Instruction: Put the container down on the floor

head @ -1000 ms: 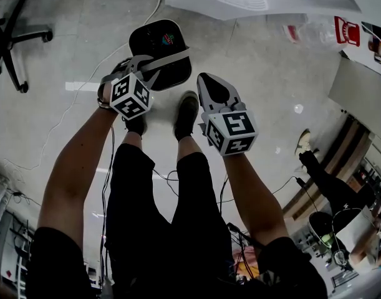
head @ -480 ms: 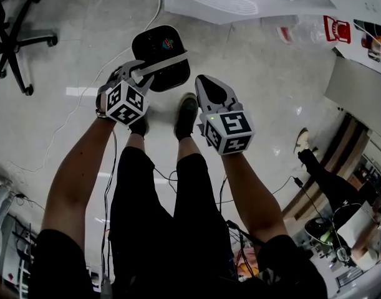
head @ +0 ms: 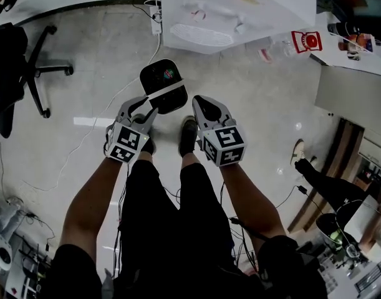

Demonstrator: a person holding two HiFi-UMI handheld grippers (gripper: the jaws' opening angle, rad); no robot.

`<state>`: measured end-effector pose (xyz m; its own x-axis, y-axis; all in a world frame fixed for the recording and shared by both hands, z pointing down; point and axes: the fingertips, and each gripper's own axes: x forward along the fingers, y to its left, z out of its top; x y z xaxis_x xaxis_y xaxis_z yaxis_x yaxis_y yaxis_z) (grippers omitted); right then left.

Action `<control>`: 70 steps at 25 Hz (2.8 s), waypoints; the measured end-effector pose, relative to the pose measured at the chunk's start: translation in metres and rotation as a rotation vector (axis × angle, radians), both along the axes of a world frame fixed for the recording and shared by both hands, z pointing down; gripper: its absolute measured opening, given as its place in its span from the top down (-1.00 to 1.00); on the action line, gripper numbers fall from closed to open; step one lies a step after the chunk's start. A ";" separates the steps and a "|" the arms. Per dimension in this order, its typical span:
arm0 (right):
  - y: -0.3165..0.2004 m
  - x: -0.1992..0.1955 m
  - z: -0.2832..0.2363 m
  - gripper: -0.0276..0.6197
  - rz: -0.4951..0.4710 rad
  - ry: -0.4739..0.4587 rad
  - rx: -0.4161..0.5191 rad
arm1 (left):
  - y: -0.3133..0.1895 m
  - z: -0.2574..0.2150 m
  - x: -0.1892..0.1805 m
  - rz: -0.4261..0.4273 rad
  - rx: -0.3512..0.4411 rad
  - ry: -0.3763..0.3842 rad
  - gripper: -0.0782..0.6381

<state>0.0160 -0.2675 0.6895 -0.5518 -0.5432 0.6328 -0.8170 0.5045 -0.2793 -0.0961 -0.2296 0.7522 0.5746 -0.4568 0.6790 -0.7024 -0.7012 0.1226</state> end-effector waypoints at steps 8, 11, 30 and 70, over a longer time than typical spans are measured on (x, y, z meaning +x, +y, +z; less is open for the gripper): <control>-0.005 -0.006 -0.079 0.89 -0.024 -0.010 0.056 | 0.001 -0.096 -0.009 -0.171 0.065 0.075 0.66; -0.003 -0.006 -0.103 0.89 -0.026 -0.017 0.067 | 0.005 -0.127 -0.007 -0.178 0.078 0.100 0.72; 0.014 0.005 -0.257 0.89 -0.016 -0.065 0.185 | 0.016 -0.317 0.005 -0.166 0.187 0.258 0.75; 0.024 0.017 -0.394 0.89 0.013 -0.058 0.425 | 0.022 -0.428 -0.009 -0.229 0.310 0.307 0.76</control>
<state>0.0326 -0.2437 0.2957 -0.5715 -0.7559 0.3194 -0.8129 0.5746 -0.0948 -0.1053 -0.2074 0.3239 0.5878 -0.7489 0.3060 -0.8071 -0.5690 0.1577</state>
